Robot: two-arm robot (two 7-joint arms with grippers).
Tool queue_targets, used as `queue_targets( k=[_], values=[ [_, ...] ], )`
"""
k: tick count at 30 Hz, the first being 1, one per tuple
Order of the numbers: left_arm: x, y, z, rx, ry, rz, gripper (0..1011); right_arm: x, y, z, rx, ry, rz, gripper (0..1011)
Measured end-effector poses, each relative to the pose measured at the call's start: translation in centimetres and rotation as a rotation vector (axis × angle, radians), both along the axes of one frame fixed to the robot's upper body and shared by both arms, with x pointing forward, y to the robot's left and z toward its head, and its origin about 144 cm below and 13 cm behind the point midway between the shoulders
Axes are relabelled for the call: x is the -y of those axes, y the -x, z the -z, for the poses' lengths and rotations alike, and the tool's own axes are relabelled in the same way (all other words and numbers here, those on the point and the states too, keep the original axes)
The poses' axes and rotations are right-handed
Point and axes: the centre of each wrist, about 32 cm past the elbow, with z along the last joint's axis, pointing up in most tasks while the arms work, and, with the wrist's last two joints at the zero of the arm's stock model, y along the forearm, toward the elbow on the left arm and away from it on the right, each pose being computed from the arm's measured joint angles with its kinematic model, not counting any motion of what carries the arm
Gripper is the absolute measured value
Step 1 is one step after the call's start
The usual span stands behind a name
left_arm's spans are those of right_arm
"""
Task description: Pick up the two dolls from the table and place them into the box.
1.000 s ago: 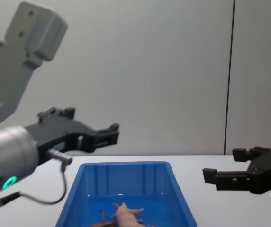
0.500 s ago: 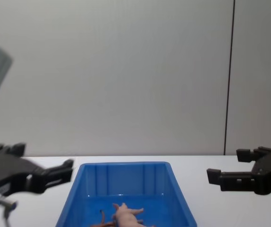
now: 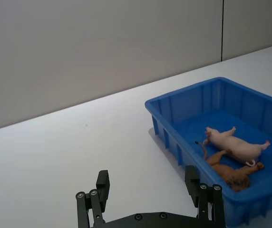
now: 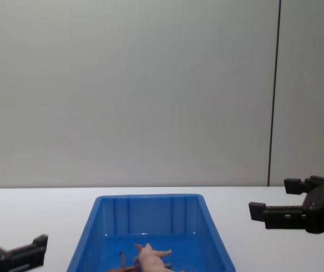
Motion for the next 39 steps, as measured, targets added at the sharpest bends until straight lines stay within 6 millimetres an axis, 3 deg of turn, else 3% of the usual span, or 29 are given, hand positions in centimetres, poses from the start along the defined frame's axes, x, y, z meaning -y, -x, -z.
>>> queue_targets(
  k=[14,30,39],
  values=[
    [-1.3,1.0,2.8,-0.073,0.059,-0.012,1001,0.0,0.0,0.0,0.0,0.0,0.0,1001],
    [-2.0,0.3,5.3,-0.135,0.091,0.022,994,0.0,0.0,0.0,0.0,0.0,0.0,1001],
    [-2.2,-1.0,5.8,-0.156,0.075,0.041,761,0.0,0.0,0.0,0.0,0.0,0.0,1001]
  ],
)
